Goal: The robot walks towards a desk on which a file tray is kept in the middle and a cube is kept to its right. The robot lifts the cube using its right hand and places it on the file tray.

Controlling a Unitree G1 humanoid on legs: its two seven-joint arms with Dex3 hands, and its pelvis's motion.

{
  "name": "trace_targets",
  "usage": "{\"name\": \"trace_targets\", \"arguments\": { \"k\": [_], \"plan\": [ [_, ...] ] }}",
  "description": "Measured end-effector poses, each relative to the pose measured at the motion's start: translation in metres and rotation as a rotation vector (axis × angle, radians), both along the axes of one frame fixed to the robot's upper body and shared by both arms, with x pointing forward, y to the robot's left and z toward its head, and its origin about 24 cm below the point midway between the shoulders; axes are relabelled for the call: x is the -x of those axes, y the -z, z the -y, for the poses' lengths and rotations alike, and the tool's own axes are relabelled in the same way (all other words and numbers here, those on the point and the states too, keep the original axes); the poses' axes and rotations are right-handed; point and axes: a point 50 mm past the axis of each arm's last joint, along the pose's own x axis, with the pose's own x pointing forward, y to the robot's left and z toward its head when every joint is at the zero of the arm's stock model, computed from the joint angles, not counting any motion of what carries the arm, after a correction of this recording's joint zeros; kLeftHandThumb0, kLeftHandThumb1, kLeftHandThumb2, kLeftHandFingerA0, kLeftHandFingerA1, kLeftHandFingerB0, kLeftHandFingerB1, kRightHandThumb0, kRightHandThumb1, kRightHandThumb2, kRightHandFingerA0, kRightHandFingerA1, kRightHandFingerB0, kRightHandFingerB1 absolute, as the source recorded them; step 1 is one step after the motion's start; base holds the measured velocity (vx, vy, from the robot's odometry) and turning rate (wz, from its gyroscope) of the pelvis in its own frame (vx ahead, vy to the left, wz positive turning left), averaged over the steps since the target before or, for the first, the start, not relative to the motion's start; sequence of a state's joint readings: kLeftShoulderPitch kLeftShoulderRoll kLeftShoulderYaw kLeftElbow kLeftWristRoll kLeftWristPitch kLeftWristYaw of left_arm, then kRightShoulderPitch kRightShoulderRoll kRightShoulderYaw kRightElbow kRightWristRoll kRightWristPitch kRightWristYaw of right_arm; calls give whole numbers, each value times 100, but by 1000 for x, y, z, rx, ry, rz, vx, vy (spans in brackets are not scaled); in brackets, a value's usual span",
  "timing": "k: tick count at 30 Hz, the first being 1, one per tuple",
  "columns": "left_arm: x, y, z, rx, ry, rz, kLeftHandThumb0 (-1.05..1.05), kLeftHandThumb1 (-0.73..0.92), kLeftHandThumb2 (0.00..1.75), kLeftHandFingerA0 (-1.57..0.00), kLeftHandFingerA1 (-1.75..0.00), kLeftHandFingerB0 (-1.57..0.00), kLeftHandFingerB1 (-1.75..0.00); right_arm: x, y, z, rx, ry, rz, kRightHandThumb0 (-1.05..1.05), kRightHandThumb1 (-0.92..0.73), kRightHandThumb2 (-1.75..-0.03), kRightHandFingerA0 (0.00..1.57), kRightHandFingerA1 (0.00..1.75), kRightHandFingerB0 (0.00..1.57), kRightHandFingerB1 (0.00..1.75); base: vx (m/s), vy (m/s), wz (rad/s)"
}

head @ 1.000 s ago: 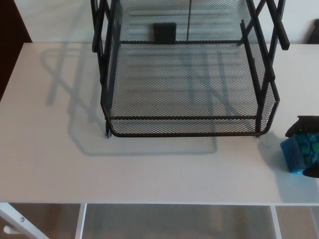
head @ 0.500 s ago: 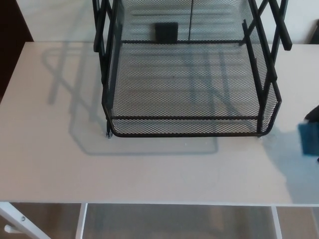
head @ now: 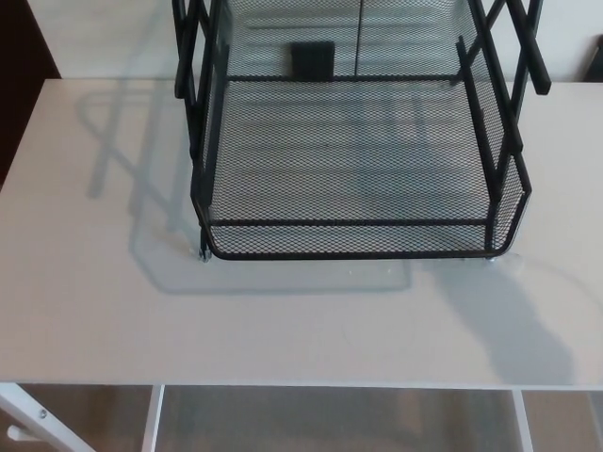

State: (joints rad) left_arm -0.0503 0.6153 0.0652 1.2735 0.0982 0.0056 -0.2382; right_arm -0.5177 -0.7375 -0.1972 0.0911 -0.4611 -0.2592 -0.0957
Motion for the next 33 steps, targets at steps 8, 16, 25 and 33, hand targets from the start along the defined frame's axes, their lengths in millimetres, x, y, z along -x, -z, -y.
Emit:
{"name": "trace_targets", "arguments": {
  "k": [8, 16, 25, 33],
  "plan": [
    [0, -1, -1, -8, 8, -9, -105, 67, 134, -35, -92, -25, -78, -16, -41, -69, -39, -240, 141, -15, -61, -104, 91, 154, 81, 124, 0, 0, 0],
    [1, -1, -1, -9, 12, -15, -105, 92, 86, -15, -107, -16, -87, -33, -27, -126, 9, -396, -26, -17, -63, -94, 91, 139, 92, 88, 0, 0, 3],
    [0, -1, -1, -7, 14, -13, -105, 72, 136, -16, -81, -17, -73, -50, 10, -159, 103, -457, -283, -19, -66, -89, 86, 149, 91, 87, 0, 0, 0],
    [-1, -1, 0, -6, 15, -12, -105, 67, 121, -20, -86, -17, -76, -64, 54, -179, 207, -469, -548, -19, -65, -84, 90, 127, 89, 79, 0, 0, 0]
  ]
}}
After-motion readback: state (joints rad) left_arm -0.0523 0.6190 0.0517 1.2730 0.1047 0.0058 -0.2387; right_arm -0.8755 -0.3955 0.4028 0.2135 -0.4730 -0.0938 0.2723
